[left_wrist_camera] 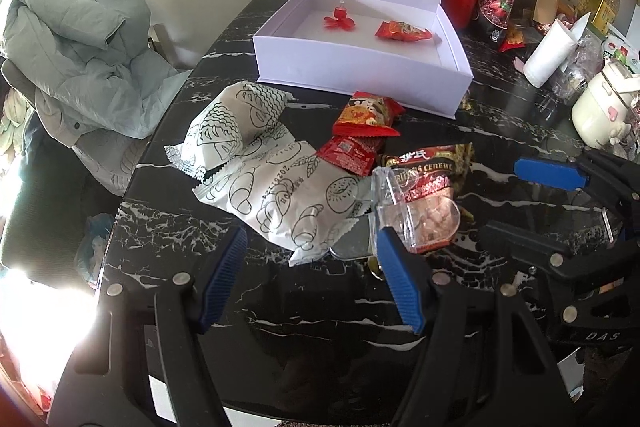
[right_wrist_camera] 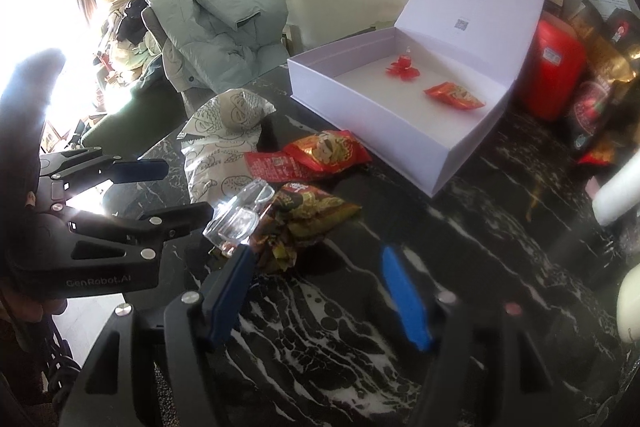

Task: Organize objects
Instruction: 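Move left gripper toward clear plastic piece while right gripper approaches cereal snack bag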

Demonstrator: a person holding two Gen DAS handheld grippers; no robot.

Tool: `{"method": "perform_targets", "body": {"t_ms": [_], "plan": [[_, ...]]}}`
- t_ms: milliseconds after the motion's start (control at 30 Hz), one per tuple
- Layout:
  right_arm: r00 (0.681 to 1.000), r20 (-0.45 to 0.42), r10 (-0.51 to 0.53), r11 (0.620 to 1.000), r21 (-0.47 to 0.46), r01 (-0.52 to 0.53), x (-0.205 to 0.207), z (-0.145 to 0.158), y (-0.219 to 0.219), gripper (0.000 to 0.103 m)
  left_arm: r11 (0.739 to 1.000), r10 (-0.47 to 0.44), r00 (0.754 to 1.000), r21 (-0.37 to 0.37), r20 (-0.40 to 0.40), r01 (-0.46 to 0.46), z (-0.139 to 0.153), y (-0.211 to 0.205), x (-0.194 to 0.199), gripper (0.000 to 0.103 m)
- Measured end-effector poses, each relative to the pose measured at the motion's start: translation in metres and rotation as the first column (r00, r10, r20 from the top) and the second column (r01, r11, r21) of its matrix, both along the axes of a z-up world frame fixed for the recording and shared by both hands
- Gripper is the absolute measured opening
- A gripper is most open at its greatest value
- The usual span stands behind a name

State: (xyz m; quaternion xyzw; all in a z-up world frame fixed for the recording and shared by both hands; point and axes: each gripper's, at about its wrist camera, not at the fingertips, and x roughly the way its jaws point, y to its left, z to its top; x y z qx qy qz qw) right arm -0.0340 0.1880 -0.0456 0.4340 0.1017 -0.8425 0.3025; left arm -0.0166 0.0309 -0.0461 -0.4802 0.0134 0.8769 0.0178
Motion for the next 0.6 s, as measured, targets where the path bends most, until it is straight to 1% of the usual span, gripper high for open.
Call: {"method": "perform_targets", "body": {"t_ms": [167,267,367,600], "plan": [[0.999,0.030,0.031,0.999,-0.038,-0.030,0.003,-0.005,-0.002,0.073,0.999,-0.031,1.000,0.017,-0.002,0.031,0.002,0.003,0.008,0.067],[0.998,0.040,0.044,0.998,-0.037,-0.042,0.000,-0.010,-0.007,0.073,0.999,-0.043,0.999,0.024,-0.006,0.043,0.004,0.003,0.009,0.067],[0.997,0.062,0.053,0.997,-0.053,-0.049,-0.007,-0.016,-0.011,0.073,0.999,-0.036,0.999,0.001,-0.009,0.036,0.003,0.002,0.009,0.066],[0.993,0.073,0.093,0.994,-0.062,-0.088,-0.020,-0.026,-0.021,0.074,1.000,-0.023,1.000,0.020,-0.007,0.023,0.001,-0.009,0.003,0.066]]}}
